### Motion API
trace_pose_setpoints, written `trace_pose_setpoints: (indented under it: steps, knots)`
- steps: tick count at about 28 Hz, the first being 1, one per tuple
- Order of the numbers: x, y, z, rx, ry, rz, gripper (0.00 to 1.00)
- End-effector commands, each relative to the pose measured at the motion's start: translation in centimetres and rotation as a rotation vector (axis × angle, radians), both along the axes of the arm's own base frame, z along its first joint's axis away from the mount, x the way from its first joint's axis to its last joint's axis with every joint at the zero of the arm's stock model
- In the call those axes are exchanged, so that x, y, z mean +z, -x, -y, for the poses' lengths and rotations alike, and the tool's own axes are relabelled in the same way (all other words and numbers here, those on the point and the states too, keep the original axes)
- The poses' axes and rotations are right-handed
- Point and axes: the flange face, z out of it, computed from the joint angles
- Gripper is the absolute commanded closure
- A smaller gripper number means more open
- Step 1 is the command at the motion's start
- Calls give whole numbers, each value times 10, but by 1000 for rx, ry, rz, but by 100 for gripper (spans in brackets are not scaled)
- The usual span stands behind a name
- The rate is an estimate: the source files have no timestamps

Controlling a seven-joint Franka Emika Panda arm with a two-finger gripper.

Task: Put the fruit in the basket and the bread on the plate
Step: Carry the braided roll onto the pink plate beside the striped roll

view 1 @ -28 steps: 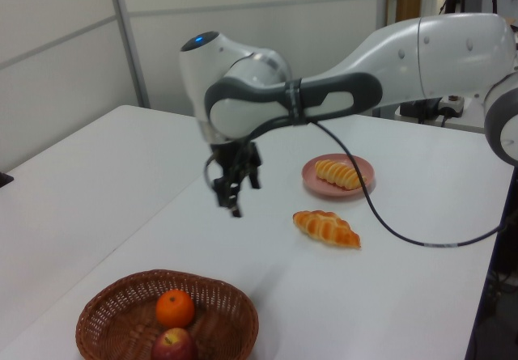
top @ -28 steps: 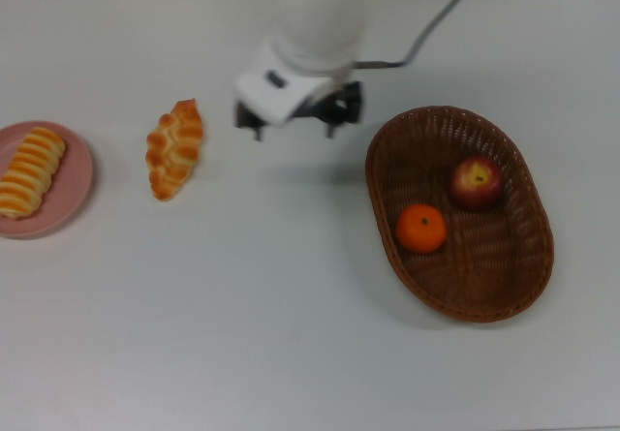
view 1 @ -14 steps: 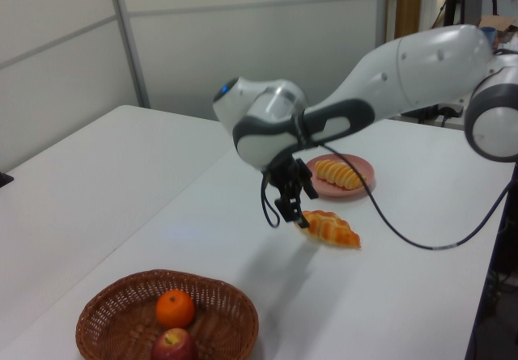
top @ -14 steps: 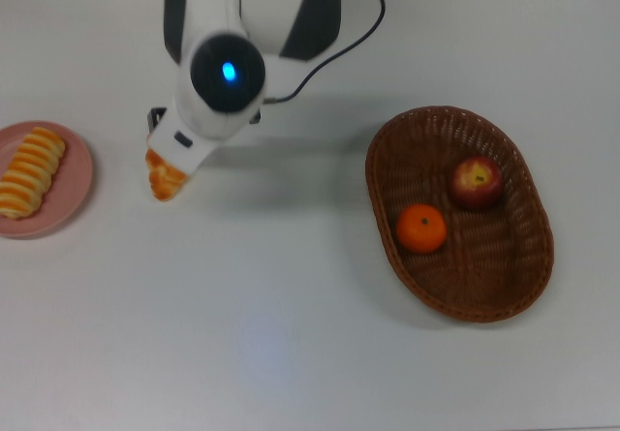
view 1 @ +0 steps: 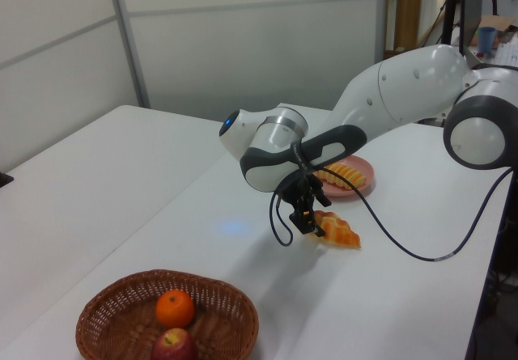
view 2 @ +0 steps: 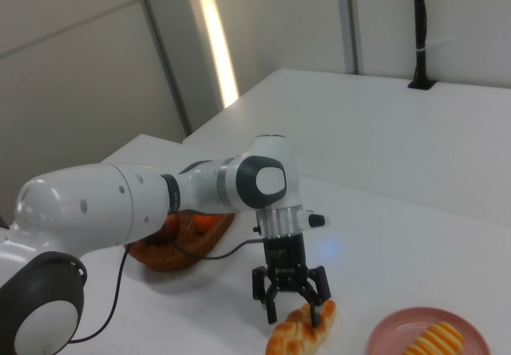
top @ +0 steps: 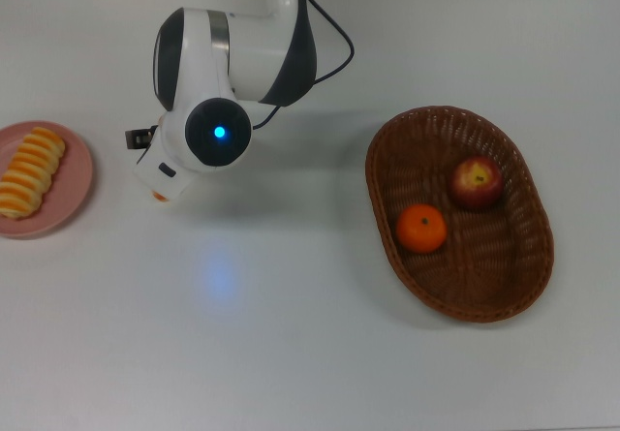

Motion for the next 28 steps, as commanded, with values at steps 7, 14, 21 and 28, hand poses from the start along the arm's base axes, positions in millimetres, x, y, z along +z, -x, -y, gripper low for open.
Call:
trace_pose_setpoints:
  steps: [7, 14, 21, 28]
  knots:
    - [-21, -2, 7, 59, 43, 6, 66]
    - [-15, -5, 12, 43, 30, 27, 100]
    - [7, -12, 33, 2, 14, 77, 100]
    - [35, -14, 63, -57, -11, 131, 100]
